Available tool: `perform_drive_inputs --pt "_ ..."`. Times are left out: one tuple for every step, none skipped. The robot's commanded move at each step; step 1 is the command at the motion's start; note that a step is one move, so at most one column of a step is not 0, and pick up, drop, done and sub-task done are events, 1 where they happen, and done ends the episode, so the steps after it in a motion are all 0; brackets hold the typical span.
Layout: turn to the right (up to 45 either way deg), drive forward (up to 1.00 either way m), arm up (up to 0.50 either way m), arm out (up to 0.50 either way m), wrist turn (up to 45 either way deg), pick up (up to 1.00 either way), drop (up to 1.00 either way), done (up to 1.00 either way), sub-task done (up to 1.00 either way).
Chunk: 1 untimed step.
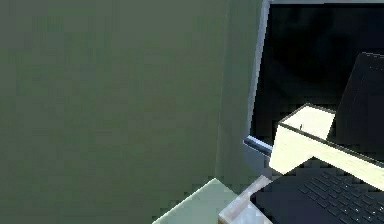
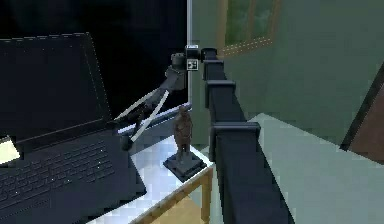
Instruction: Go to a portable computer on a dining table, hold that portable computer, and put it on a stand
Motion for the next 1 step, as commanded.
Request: perform_drive_inputs --pt "0.0 0.00 0.00 0.00 39.0 0.00 0.00 0.00 0.00"
